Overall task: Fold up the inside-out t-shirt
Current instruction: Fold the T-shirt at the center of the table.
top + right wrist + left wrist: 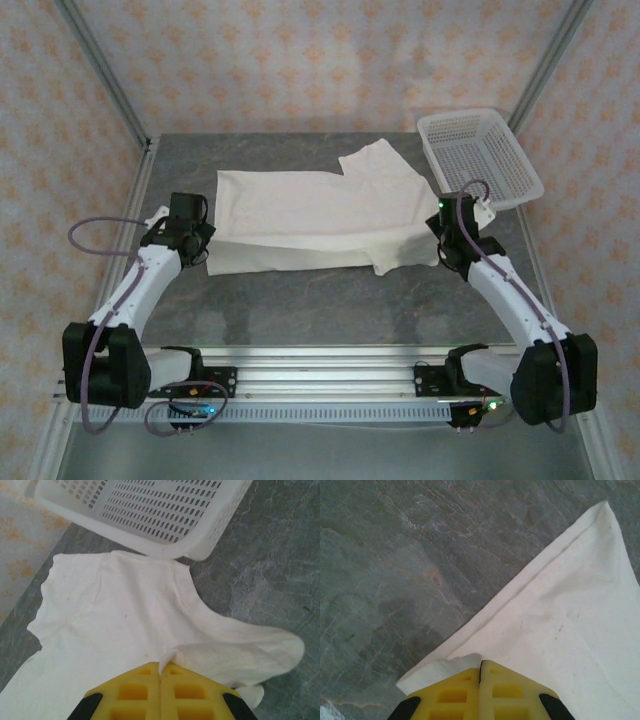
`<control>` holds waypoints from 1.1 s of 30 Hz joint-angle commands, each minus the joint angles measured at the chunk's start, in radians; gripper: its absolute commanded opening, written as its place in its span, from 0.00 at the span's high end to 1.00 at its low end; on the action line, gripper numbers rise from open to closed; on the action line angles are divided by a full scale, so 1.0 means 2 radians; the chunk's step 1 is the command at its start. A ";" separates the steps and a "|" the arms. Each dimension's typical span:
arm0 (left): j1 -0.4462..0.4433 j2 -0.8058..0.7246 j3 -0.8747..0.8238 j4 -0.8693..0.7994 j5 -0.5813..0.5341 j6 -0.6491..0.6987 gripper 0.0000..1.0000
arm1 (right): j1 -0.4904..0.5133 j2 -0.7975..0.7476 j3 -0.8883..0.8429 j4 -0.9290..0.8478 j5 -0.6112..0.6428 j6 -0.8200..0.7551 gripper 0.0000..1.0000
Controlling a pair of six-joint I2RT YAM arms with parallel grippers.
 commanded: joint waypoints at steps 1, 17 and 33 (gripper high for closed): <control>0.008 0.031 0.021 0.028 -0.017 0.011 1.00 | -0.011 0.034 0.019 0.035 0.014 -0.019 1.00; 0.009 0.155 0.048 0.055 -0.022 -0.019 0.84 | -0.011 0.206 0.094 0.054 -0.018 -0.051 0.89; -0.020 -0.086 0.014 0.013 0.082 0.103 0.69 | -0.011 -0.020 -0.074 -0.005 -0.088 -0.082 0.60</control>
